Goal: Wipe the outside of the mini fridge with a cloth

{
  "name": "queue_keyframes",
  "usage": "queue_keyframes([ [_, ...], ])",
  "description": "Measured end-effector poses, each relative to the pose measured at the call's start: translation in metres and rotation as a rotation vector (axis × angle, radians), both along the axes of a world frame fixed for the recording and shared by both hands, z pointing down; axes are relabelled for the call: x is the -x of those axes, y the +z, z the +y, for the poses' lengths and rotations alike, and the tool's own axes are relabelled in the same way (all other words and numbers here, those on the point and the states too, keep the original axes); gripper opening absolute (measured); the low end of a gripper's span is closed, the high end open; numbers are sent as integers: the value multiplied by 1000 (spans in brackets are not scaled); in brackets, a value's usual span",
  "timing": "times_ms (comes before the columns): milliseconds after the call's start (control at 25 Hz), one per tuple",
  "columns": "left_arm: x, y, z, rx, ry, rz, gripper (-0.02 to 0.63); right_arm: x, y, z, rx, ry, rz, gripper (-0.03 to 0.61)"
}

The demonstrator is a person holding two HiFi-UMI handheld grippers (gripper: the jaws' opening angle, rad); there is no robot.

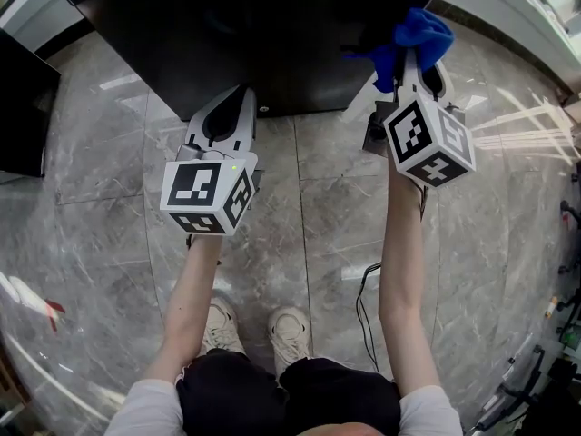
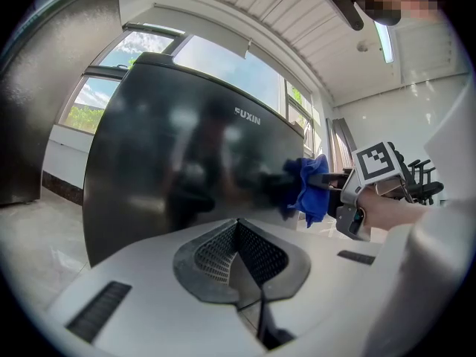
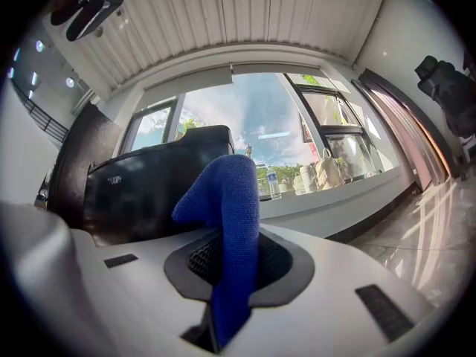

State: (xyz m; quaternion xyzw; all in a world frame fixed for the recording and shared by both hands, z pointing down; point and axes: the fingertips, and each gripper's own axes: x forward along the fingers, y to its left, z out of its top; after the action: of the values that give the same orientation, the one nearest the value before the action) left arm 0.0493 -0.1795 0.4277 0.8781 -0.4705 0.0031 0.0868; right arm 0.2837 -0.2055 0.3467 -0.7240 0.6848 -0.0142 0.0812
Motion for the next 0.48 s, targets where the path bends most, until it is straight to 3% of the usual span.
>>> queue_keyframes([
  [200,12,1,1,13,-9,20,5,19,4,14,6,-37,-18,75],
  [480,53,6,4,30,-75,29,5,99,11,28,10,-218,-20,75],
])
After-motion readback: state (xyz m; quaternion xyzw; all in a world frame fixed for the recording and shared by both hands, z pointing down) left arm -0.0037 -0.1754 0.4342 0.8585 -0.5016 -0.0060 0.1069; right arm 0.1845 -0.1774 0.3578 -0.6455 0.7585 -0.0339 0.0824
